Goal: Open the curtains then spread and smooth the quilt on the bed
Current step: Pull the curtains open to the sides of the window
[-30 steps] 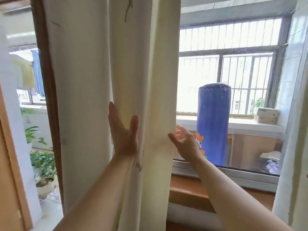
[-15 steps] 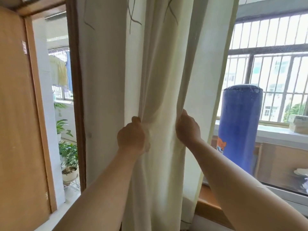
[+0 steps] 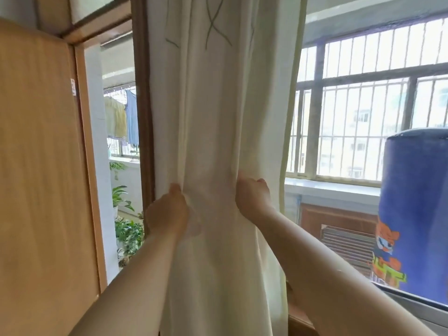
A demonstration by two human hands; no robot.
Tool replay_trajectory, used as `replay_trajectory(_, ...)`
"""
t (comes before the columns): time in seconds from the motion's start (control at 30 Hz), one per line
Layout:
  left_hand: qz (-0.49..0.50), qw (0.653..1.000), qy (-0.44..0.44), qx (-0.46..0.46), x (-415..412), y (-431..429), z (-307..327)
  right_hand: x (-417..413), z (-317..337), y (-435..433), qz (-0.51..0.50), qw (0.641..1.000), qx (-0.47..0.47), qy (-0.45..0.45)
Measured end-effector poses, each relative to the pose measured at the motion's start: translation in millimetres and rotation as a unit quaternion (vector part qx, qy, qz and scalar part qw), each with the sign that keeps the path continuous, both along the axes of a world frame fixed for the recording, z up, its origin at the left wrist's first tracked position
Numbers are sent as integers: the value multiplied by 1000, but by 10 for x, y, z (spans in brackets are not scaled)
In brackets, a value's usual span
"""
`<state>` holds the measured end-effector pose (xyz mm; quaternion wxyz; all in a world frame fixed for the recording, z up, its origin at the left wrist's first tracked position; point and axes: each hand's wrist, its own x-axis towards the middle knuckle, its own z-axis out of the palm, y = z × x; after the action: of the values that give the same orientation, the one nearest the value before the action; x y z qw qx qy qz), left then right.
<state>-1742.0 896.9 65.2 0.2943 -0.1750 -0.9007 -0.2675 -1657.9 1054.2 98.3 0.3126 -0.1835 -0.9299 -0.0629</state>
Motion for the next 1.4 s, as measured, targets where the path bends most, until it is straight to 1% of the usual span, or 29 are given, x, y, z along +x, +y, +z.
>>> replay_trajectory(0.07,11,1000,-1,-7,-199,-118,24,-159,61,-66,26,997,-69,5)
replay_trajectory(0.13,12,1000,12,13,-350,-190,66,-271,118,-91,50,990,-117,63)
replay_trajectory(0.23,-11,994,25,105,-475,-198,217,-400,303,-140,70,973,-141,171)
replay_trajectory(0.27,-10,991,37,126,-503,-189,302,-440,412,-145,72,966,-145,204)
replay_trajectory(0.3,-13,989,59,136,-586,-174,401,-512,541,-163,72,963,-142,216)
replay_trajectory(0.37,-28,988,83,126,-665,-141,621,-622,753,-173,64,965,-142,209)
replay_trajectory(0.4,-24,987,101,120,-1061,-68,793,-1056,948,-172,66,965,-138,214)
replay_trajectory(0.47,-18,990,116,75,-1247,-14,942,-1205,1104,-169,34,973,-115,199)
replay_trajectory(0.53,-8,992,128,-9,-1219,2,957,-1231,1099,-166,-13,984,-64,167)
replay_trajectory(0.57,3,990,139,-38,-1411,61,947,-1437,1098,-116,-38,987,-32,154)
replay_trajectory(0.63,15,987,144,-63,-1487,60,893,-1502,1031,-140,-78,987,39,137)
replay_trajectory(0.67,22,986,148,-69,-1494,34,880,-1533,1010,-175,-82,984,76,136)
replay_trajectory(0.7,25,986,150,-65,-1512,11,856,-1572,1011,-208,-79,983,91,135)
replay_trajectory(0.8,24,989,139,-38,-1571,-96,812,-1719,993,-324,-43,985,99,132)
replay_trajectory(0.87,34,989,144,-30,-1648,-190,779,-1827,982,-364,-24,990,88,108)
replay_trajectory(0.97,62,989,129,-40,-1803,-311,739,-2036,981,-419,12,996,39,82)
replay_trajectory(1.07,101,987,109,-65,-2044,-474,759,-2332,978,-554,57,994,70,64)
replay_trajectory(1.17,136,984,96,-66,-2236,-659,752,-2644,961,-714,114,992,48,34)
replay_trajectory(1.27,145,983,90,-62,-2314,-744,760,-2797,986,-819,155,987,35,14)
replay_trajectory(1.4,130,987,75,-64,-2211,-636,778,-2712,974,-751,164,985,-18,39)
